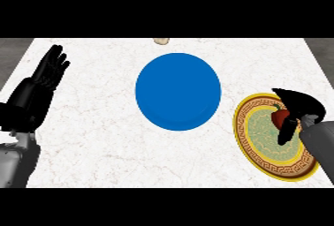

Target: Pick the bell pepper from the plate and place it in the plate

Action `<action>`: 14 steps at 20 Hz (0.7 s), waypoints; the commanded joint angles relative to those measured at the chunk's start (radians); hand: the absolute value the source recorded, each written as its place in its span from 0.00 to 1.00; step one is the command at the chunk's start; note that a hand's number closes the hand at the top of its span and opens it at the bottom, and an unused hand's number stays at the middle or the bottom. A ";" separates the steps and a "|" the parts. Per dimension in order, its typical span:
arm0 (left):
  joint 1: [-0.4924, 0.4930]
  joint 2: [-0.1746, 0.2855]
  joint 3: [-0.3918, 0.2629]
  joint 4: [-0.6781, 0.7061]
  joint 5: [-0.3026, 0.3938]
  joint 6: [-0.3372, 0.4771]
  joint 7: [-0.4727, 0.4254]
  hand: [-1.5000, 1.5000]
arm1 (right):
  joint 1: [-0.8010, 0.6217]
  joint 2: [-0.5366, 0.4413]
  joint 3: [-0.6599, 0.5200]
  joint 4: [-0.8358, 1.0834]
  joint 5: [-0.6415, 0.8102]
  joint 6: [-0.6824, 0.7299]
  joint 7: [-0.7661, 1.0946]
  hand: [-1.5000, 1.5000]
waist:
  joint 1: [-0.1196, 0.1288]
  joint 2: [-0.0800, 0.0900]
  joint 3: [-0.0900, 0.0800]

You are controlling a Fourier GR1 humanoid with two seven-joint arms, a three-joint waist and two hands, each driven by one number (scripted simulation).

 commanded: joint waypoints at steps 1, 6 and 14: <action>0.006 -0.041 -0.025 -0.004 -0.043 -0.008 -0.007 0.50 | -0.026 0.043 -0.035 0.127 0.063 -0.013 -0.067 0.00 | 0.002 0.001 0.000; 0.043 -0.035 0.013 -0.022 -0.050 -0.029 -0.020 0.50 | -0.031 0.051 -0.049 0.248 0.148 -0.050 -0.117 0.00 | 0.007 0.001 0.000; 0.002 -0.017 0.071 0.045 -0.021 -0.070 -0.038 0.50 | -0.021 0.126 -0.030 0.230 0.274 -0.355 -0.210 1.00 | 0.004 0.003 0.000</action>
